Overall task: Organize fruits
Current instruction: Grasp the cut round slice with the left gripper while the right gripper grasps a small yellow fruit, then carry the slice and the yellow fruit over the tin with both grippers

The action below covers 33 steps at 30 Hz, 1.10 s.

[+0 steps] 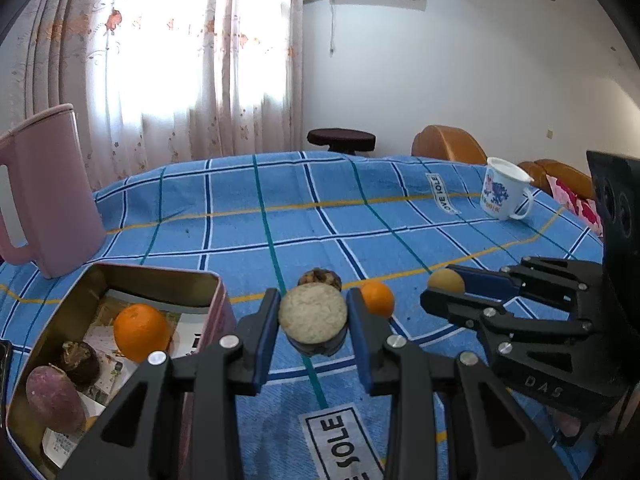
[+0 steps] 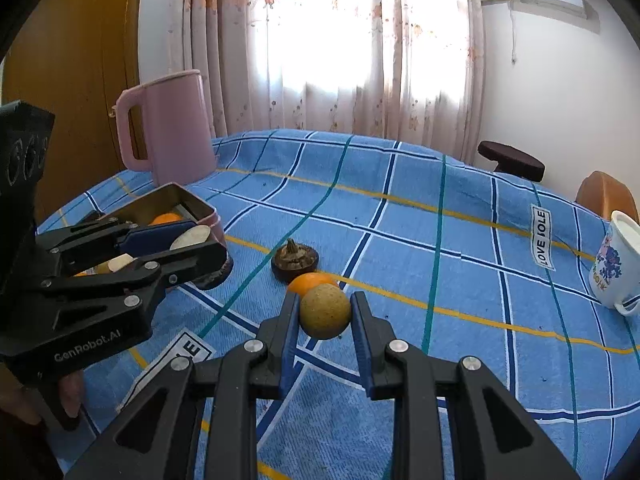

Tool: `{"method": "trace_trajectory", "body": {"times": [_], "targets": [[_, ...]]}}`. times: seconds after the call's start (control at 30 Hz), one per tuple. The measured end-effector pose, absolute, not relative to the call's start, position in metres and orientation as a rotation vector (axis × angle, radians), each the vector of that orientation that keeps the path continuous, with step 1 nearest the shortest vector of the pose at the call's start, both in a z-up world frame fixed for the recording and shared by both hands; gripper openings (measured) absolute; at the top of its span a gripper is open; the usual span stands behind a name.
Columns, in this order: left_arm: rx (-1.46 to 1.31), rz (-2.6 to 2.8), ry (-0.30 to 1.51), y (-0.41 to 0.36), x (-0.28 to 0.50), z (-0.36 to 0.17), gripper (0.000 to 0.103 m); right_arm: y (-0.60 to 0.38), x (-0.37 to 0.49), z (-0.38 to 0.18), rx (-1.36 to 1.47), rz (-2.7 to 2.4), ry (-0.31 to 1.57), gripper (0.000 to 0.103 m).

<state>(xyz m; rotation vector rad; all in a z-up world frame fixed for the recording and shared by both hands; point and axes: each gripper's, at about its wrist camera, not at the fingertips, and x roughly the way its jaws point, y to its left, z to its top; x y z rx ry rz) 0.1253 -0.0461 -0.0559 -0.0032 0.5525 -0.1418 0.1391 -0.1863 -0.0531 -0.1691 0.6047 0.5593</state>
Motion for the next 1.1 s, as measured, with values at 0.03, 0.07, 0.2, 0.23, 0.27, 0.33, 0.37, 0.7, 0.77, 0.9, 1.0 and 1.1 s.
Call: {"method": "trace_trajectory", "body": {"times": [0.03,0.07,0.2,0.23,0.27,0.33,0.37,0.7,0.77,0.9,1.0,1.1], "targets": [[-0.003,-0.141,0.547,-0.046,0.125,-0.055,0.035,-0.187,0.138,-0.052,-0.167,0.557,0.595,0.027],[-0.004,-0.140,0.540,-0.046,0.123,-0.054,0.035,-0.188,0.137,-0.051,-0.165,0.558,0.589,0.027],[0.006,-0.132,0.518,-0.047,0.120,-0.052,0.035,-0.190,0.134,-0.048,-0.158,0.560,0.555,0.027],[0.006,-0.129,0.513,-0.047,0.119,-0.052,0.035,-0.191,0.133,-0.047,-0.156,0.561,0.546,0.027],[0.006,-0.128,0.508,-0.046,0.118,-0.051,0.035,-0.192,0.132,-0.046,-0.154,0.562,0.537,0.027],[0.007,-0.126,0.500,-0.046,0.117,-0.051,0.035,-0.192,0.130,-0.045,-0.150,0.563,0.521,0.027],[0.007,-0.125,0.497,-0.046,0.116,-0.051,0.035,-0.193,0.129,-0.045,-0.148,0.564,0.514,0.027],[0.023,-0.101,0.440,-0.048,0.106,-0.046,0.035,-0.199,0.121,-0.040,-0.129,0.562,0.451,0.027],[0.025,-0.096,0.431,-0.048,0.105,-0.045,0.035,-0.199,0.119,-0.039,-0.127,0.560,0.438,0.027],[0.032,-0.087,0.411,-0.049,0.101,-0.045,0.035,-0.201,0.116,-0.038,-0.124,0.557,0.417,0.027],[0.034,-0.081,0.396,-0.049,0.099,-0.043,0.035,-0.202,0.113,-0.037,-0.122,0.552,0.402,0.027],[0.035,-0.073,0.379,-0.049,0.096,-0.043,0.035,-0.204,0.111,-0.036,-0.120,0.546,0.384,0.027]]}}
